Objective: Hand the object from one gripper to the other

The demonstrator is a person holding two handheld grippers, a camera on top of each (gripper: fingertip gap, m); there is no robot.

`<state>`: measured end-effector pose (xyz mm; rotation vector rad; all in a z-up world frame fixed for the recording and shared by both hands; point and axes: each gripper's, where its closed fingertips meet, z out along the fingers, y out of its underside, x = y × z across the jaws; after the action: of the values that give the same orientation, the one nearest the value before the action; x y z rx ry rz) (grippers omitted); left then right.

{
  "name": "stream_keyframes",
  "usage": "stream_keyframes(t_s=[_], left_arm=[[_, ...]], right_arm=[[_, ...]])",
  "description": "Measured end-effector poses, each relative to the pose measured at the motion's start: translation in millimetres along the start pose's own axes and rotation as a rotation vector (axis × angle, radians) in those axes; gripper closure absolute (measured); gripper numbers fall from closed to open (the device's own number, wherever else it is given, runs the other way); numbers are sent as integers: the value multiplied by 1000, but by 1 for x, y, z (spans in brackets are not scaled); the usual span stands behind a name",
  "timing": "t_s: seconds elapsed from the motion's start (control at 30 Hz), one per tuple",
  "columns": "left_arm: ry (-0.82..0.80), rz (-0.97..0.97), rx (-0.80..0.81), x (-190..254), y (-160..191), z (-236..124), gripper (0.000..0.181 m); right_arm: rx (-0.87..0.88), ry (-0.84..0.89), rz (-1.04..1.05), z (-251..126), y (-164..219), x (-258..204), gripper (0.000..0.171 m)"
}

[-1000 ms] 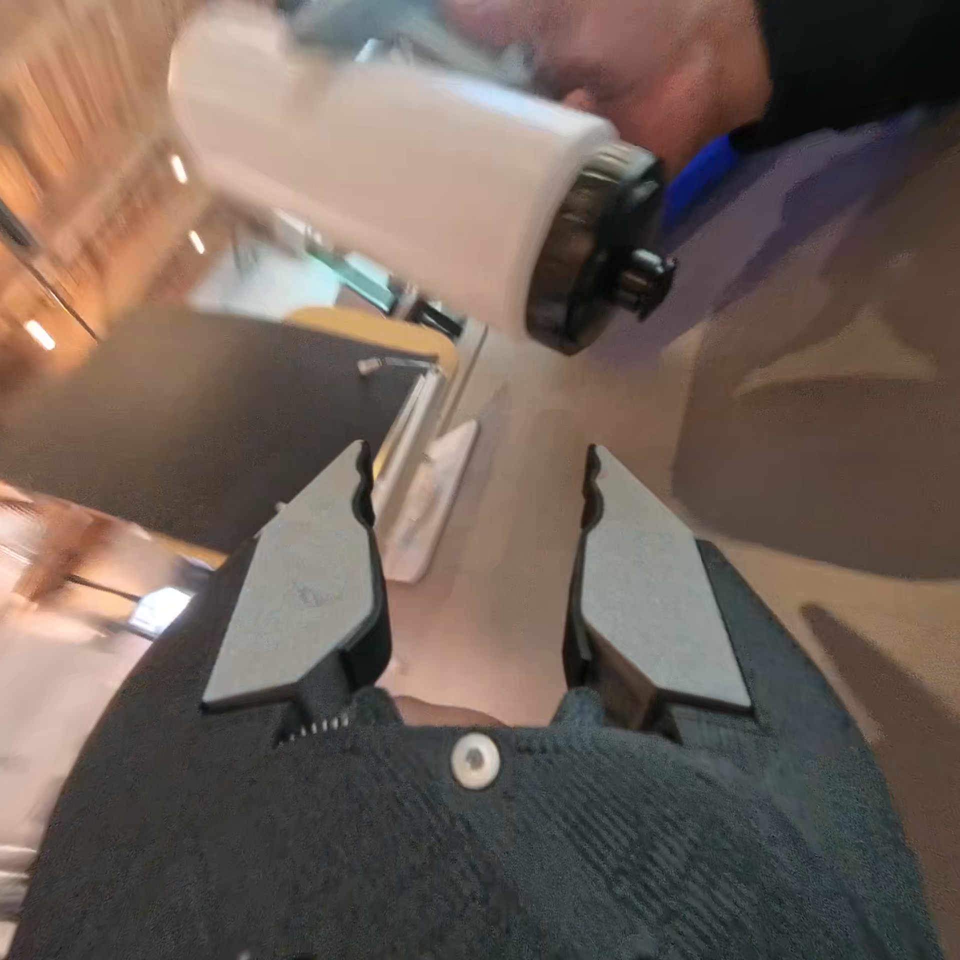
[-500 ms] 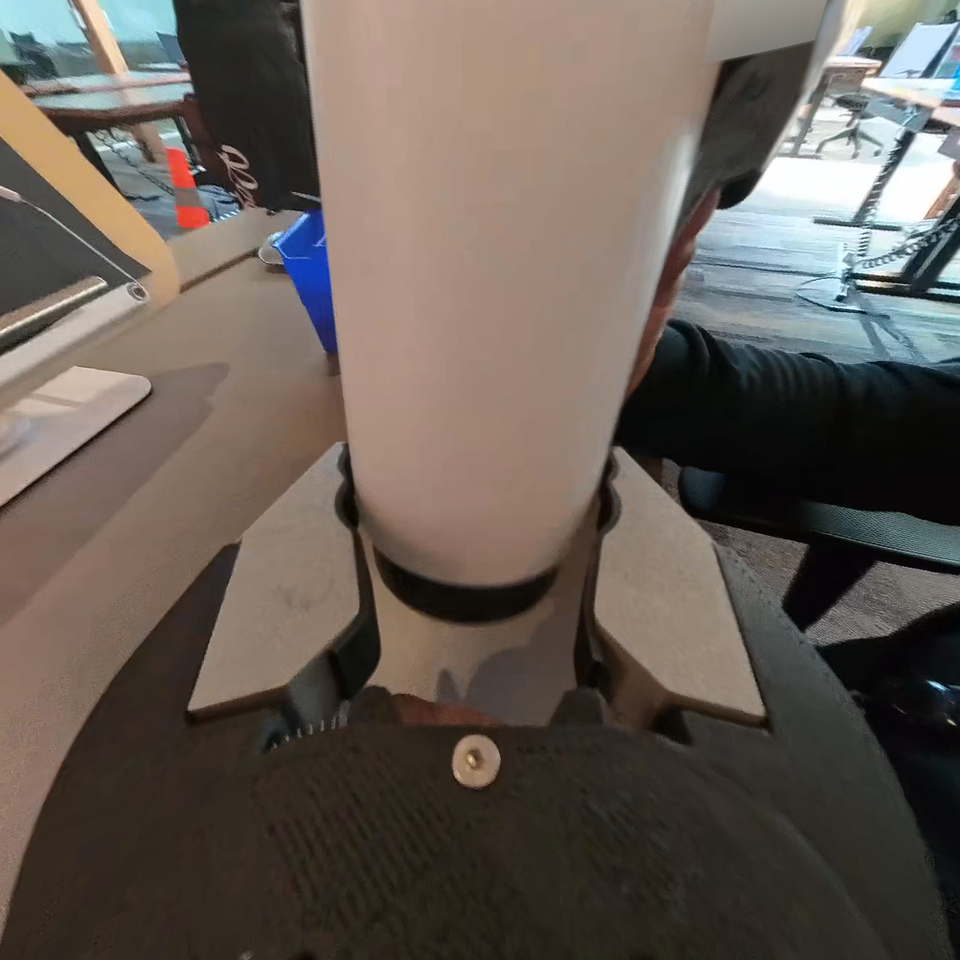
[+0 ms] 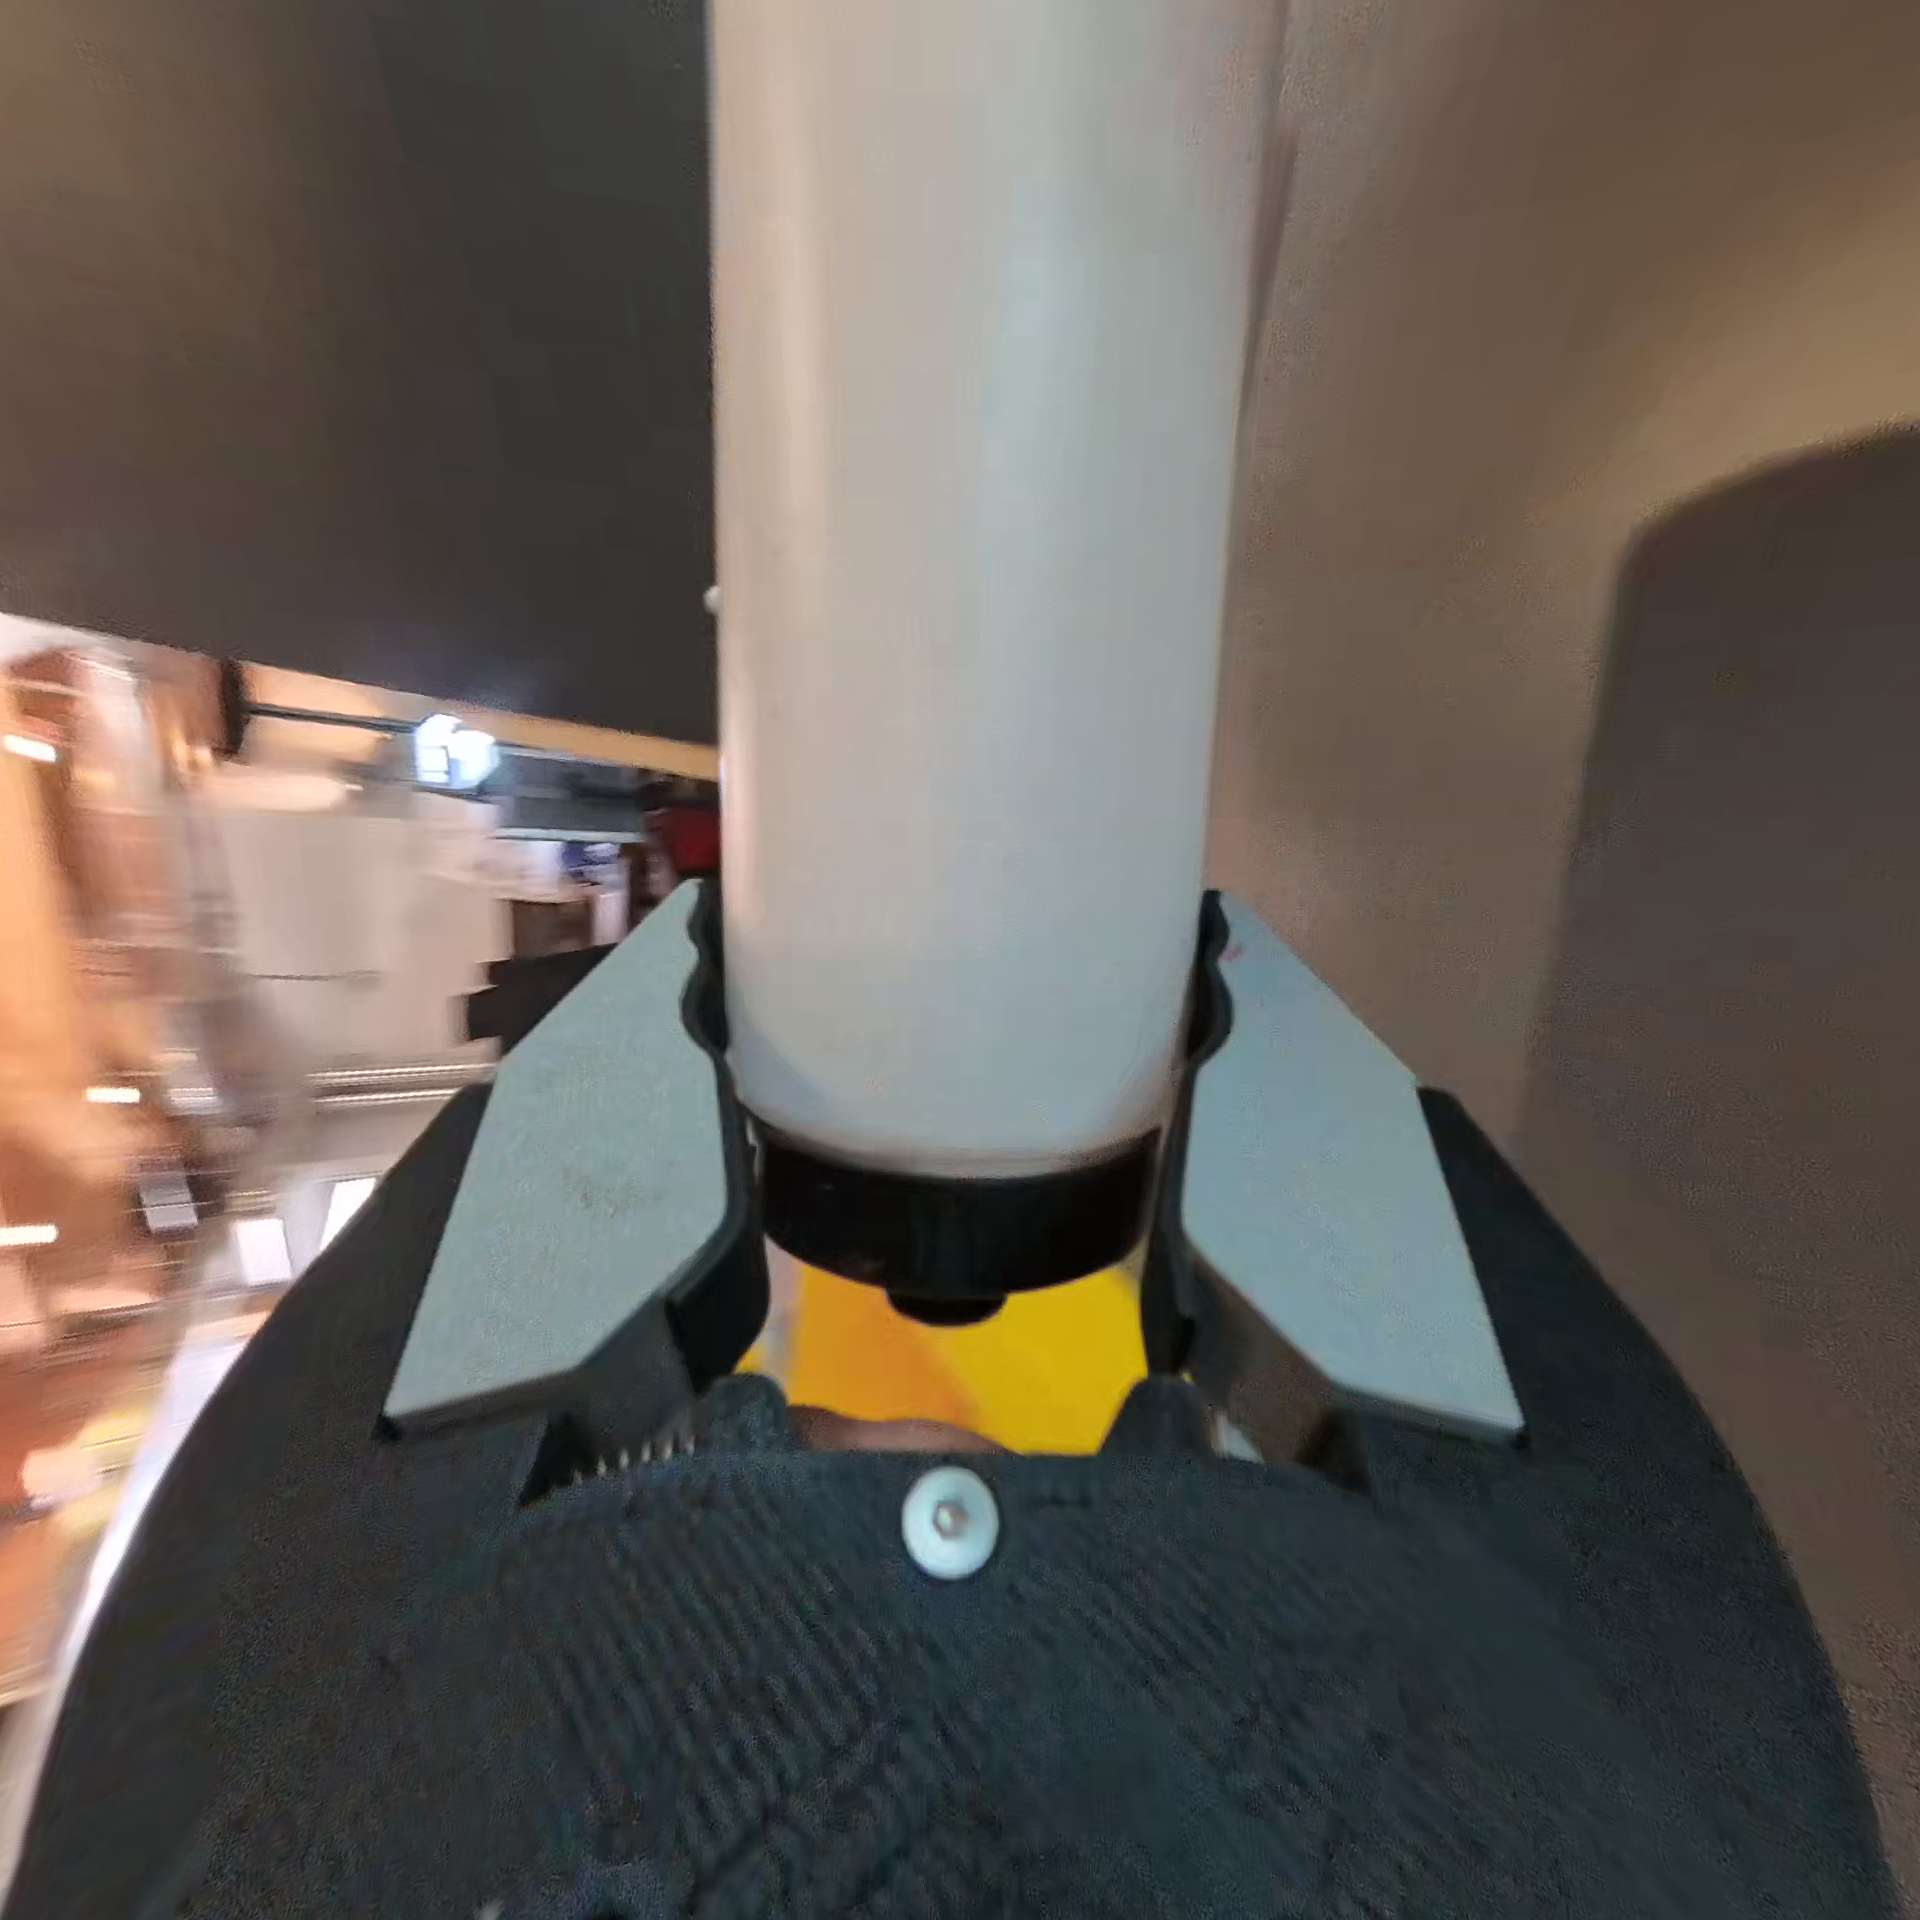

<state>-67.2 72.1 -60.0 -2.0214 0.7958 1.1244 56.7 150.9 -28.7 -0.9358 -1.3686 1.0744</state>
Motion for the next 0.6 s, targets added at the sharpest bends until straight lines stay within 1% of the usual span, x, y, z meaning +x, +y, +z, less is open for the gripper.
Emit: stream_keyframes(t_s=[0.07, 0.13, 0.2, 0.23, 0.27, 0.3, 0.33, 0.4, 0.47, 0.5, 0.6], left_arm=[[-50, 178, -71, -6, 7, -4, 92], [-47, 334, -119, 0, 11, -6, 93], [-27, 448, -128, 11, 10, -8, 103], [-8, 470, -103, 18, 4, -11, 113], [8, 476, -75, 24, -3, -15, 134], [-2, 463, 20, 28, -21, -19, 181], [31, 438, 78, 35, -31, -21, 181], [149, 338, 82, 50, -34, -17, 181], [246, 202, 58, 58, -26, -9, 181], [284, 128, 46, 59, -20, -6, 180], [370, -57, -28, 59, 8, 0, 148]], right_arm=[[-54, 59, -119, 3, 5, -1, 72], [-98, 93, -243, 10, 11, -9, 68], [-149, 111, -394, 20, 20, -23, 63], [-174, 115, -473, 25, 26, -31, 62], [-191, 119, -539, 30, 31, -39, 64], [-185, 109, -571, 36, 34, -48, 69], [-171, 86, -573, 42, 38, -58, 71], [-214, 61, -567, 56, 51, -65, 69], [-315, 31, -565, 62, 71, -65, 60], [-331, 29, -558, 61, 76, -63, 60], [-335, -3, -495, 51, 84, -58, 67]])
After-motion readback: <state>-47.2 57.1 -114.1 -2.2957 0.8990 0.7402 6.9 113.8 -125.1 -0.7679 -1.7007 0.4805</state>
